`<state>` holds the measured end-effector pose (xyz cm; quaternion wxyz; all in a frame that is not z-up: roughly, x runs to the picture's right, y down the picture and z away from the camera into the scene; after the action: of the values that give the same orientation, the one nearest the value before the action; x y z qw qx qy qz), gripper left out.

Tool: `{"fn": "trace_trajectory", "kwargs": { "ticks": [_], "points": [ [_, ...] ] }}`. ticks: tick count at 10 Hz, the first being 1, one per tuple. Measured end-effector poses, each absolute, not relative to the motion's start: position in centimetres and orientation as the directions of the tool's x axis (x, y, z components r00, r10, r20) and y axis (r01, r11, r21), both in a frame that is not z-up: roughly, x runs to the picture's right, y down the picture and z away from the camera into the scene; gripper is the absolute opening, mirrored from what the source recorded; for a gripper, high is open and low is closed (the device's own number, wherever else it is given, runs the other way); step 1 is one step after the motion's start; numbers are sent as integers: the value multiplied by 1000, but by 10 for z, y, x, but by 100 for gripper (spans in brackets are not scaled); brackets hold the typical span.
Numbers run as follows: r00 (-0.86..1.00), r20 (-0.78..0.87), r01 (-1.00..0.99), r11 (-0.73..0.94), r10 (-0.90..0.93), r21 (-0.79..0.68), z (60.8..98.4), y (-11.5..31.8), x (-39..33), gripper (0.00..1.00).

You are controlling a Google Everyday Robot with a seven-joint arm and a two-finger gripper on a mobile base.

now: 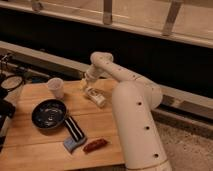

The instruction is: Stand the bottle upright

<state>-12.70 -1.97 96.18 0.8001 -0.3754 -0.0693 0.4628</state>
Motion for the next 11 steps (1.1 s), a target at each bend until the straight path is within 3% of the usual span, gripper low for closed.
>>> {"fn": "trace_trajectory", "kwargs": {
  "ticks": [11],
  "points": [
    [598, -231, -671, 322, 767, -668, 977, -12, -137, 65]
  ]
}}
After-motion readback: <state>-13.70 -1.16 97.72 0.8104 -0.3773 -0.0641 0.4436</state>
